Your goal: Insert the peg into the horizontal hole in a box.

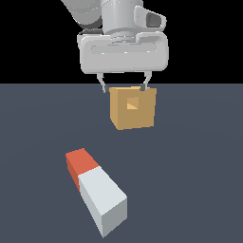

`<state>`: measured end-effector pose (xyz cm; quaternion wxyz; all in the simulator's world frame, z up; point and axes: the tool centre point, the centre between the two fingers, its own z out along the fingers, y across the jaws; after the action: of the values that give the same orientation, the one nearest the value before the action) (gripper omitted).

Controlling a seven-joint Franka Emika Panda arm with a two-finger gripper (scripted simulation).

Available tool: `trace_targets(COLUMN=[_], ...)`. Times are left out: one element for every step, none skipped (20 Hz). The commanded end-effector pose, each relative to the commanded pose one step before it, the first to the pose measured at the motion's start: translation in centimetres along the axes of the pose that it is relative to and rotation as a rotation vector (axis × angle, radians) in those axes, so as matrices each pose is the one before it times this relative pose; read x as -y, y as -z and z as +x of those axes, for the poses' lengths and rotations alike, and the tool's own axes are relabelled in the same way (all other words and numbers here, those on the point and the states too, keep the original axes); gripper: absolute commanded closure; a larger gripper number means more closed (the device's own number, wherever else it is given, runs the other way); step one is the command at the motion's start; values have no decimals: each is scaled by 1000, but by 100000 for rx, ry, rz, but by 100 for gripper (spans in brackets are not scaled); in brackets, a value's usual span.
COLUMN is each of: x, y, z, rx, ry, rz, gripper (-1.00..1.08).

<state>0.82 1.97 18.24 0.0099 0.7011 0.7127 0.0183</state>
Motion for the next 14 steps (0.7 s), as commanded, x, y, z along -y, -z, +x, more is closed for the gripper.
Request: trace_targets(x=[-1, 8, 24, 39, 54, 69, 84, 100, 115, 129, 144, 159, 173, 187], y=[-1, -6, -24, -39, -55, -71, -87, -103, -118, -134, -149, -165, -180, -195], z=[-1, -40, 2, -59, -76, -101, -121, -143, -163, -187, -207, -230, -250, -273], rx=[0, 0, 0, -1, -2, -2, -3, -4, -4, -5, -5, -6, -6, -7], ry=[0, 0, 195, 229, 330, 419, 516, 609, 703, 792, 885, 974, 1067, 1155], rz=[0, 0, 10, 15, 22, 28, 34, 40, 46, 52, 58, 64, 71, 76], gripper=[-92, -92, -92, -92, -92, -92, -92, -92, -92, -92, -92, -92, -92, -92])
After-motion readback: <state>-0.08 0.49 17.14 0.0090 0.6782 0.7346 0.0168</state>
